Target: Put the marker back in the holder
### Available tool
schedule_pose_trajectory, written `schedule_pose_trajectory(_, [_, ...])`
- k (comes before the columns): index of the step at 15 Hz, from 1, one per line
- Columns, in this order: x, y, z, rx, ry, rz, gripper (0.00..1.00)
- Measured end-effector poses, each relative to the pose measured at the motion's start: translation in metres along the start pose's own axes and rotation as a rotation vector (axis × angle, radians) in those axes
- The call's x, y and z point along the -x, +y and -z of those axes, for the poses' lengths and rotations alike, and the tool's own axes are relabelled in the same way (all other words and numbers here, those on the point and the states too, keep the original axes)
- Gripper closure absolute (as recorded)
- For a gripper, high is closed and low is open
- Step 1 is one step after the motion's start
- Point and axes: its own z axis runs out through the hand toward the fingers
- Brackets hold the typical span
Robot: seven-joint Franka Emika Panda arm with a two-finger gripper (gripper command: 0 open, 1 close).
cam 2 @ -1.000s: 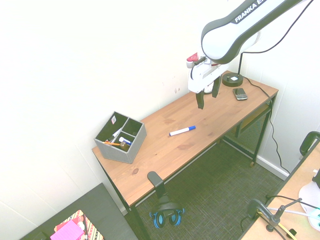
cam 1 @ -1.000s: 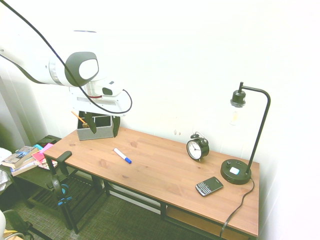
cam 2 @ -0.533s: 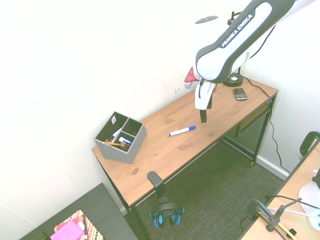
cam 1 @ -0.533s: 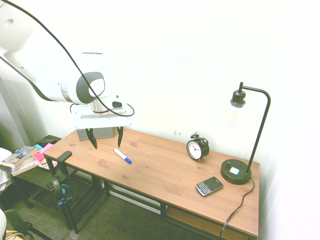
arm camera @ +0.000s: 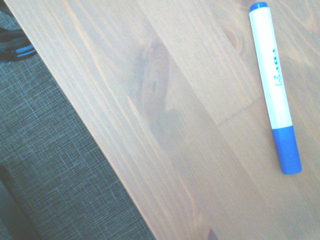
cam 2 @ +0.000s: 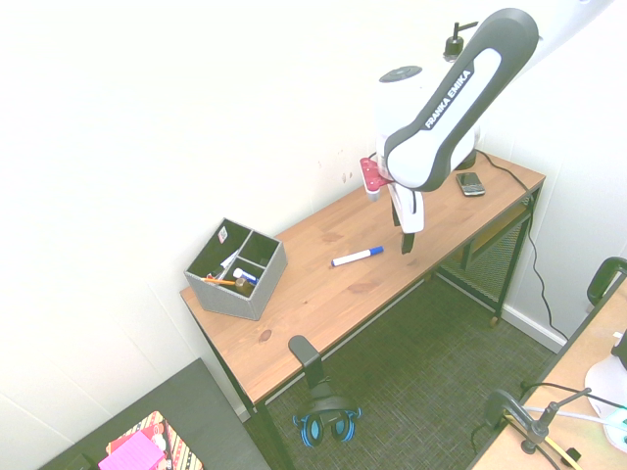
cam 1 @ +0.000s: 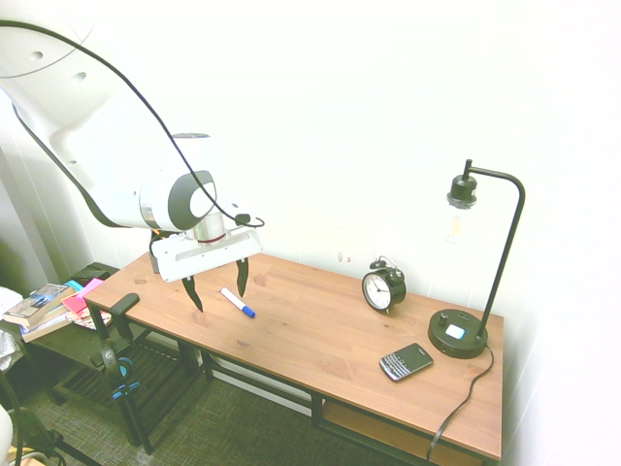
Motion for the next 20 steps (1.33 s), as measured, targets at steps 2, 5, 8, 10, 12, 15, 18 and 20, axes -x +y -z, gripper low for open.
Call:
schedule_pose_trajectory(2, [-0.001,0.003,-0.017,0.004,0.022,0.011,0.00])
schedule_pose_trajectory(5, [-0.010,0.010,-0.034,0.015,0.075,0.018,0.00])
schedule_pose_trajectory(8, [-0.024,0.012,-0.053,0.017,0.086,0.014,1.00])
schedule_pose_trajectory(10, [-0.036,0.007,-0.062,0.018,0.083,0.018,1.00])
schedule_pose_trajectory(12, [-0.046,0.003,-0.071,0.025,0.082,0.023,1.00])
schedule_pose_trajectory(15, [-0.056,-0.010,-0.079,0.034,0.081,0.025,1.00])
schedule_pose_trajectory(18, [-0.058,-0.014,-0.084,0.043,0.074,0.026,1.00])
schedule_pose_trajectory(20, [-0.058,-0.015,-0.085,0.046,0.073,0.021,1.00])
